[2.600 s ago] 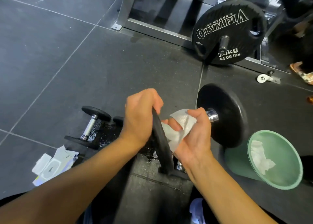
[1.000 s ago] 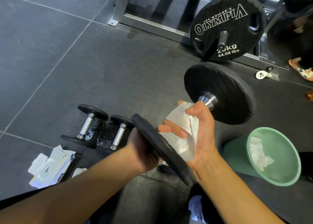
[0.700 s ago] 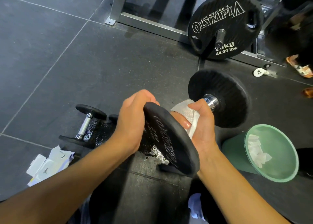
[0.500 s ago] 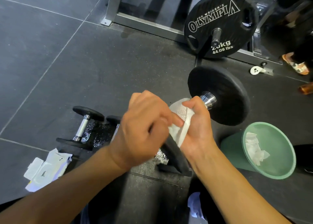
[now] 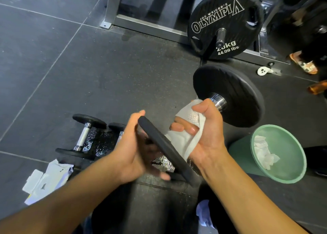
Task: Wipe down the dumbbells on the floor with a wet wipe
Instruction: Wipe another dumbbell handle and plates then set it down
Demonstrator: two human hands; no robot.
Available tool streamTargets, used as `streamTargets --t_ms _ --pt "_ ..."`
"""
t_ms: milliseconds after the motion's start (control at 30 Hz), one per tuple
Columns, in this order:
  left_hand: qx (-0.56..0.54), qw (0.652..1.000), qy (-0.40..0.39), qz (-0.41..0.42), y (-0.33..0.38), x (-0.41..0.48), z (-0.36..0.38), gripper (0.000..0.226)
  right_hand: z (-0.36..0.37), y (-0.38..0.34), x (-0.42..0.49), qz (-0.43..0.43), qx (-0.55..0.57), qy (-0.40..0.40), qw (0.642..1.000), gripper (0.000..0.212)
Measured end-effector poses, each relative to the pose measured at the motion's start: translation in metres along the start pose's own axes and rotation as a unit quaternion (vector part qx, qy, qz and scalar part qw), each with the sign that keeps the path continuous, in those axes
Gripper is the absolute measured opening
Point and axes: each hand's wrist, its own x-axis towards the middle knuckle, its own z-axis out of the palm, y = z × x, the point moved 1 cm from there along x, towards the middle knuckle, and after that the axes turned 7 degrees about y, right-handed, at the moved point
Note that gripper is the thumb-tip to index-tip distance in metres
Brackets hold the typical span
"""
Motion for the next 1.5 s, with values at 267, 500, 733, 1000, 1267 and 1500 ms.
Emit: streamTargets --t_ms 267,500,733,1000,1267,1500 --pt "-0.098 0.986 -0.132 0.017 -0.001 -0.023 0.019 0.08 0.005 -0.001 -0.005 0.026 0.006 0.004 1.0 0.03" --pt "0.135 0.901 -0.059 0.408 -0.002 -0.013 0.005 0.039 -0.002 -0.005 0.007 -0.054 -0.02 0.029 0.998 0.025" --pt "0.432 0.524 -0.018 0.734 -0.014 -0.009 -0.002 0.068 -0.011 -0.001 0.014 -0.065 0.001 0.049 0.997 0.036" --pt "-0.05 0.996 -0.078 -0.02 -0.01 0.0 0.001 0.089 0.0 -0.007 -0.003 -0.072 -0.019 -0.009 0.997 0.023" --pt "-0.08 0.984 -0.103 0.124 -0.007 -0.024 0.03 0.059 -0.003 -0.008 0.001 -0.055 0.005 -0.01 0.998 0.023" --pt "0.403 0.543 0.004 0.736 -0.012 -0.007 0.008 0.085 -0.012 -0.008 0.017 -0.105 0.045 0.036 0.993 0.034"
